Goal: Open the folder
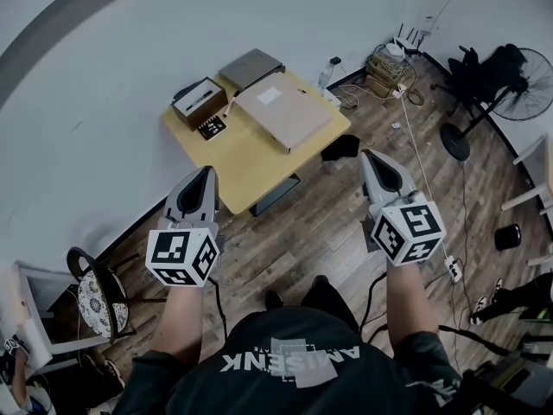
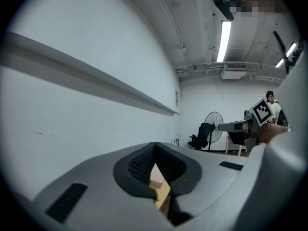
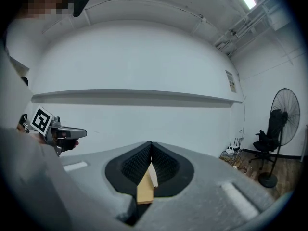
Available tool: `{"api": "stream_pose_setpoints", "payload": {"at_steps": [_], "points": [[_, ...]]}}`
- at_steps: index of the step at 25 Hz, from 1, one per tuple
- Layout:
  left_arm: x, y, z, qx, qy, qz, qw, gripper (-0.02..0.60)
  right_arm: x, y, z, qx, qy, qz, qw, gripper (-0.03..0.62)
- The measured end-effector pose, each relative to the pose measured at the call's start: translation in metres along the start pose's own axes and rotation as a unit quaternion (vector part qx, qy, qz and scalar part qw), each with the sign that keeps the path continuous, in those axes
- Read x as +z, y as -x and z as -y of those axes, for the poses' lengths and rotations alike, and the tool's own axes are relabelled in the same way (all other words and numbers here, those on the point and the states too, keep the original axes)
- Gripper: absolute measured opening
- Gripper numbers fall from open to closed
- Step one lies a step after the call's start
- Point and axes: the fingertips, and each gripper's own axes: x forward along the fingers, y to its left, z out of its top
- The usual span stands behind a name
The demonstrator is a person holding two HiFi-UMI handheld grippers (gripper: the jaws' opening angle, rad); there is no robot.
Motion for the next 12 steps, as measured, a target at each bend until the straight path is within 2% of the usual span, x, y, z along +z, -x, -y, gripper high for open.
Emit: {"api": "stream_pose_setpoints", "payload": {"at_steps": [6, 12], "points": [[0.0, -0.045, -0.013, 0.021, -0.004, 0.001, 0.9998, 0.0, 0.003, -0.047, 0.031, 0.017, 0.002, 0.006, 1.0, 0.006], [0.006, -0.108, -0.012, 0.053, -0.007, -0.002, 0.9986, 0.0, 0.011, -0.106, 0.085, 0.047, 0.005, 0.009, 0.999, 0.006]]}}
